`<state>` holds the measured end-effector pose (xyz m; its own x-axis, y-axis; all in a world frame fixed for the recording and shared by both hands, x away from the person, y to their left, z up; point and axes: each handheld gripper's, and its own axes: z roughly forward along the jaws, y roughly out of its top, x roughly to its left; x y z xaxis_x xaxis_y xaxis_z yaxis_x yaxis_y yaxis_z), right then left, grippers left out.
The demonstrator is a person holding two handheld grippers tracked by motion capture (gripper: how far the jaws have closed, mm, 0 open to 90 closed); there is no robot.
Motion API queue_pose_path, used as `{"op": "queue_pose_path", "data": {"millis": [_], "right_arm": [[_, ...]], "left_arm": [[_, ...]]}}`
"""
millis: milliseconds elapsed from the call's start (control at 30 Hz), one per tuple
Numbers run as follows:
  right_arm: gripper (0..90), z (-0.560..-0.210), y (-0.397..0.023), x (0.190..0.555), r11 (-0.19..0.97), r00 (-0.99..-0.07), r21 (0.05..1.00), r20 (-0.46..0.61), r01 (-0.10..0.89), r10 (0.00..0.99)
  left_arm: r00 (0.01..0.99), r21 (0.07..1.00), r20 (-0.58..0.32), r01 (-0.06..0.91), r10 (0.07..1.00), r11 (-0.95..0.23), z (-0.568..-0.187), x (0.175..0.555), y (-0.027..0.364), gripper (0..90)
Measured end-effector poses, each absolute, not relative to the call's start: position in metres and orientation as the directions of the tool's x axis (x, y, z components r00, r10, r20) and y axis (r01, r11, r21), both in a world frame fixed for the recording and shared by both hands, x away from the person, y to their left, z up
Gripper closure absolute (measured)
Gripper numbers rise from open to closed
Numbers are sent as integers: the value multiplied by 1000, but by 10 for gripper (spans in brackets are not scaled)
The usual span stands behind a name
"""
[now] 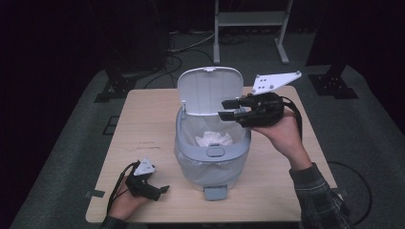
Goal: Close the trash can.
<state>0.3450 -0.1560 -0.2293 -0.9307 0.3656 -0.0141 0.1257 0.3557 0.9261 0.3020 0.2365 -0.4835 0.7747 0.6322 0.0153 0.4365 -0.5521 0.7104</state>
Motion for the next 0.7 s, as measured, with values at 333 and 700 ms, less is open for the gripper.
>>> {"op": "queue_pose_path", "data": {"millis": [333,700], "right_arm": [[871,-226,-180,349,361,-905,922,-30,139,424],[899,-224,-198,360,341,-878,928,-34,149,477]], "left_arm": [[775,711,15,435,632,-552,-484,303,236,0],[769,712,12,442,640,-545,-484,298,237,0]]}}
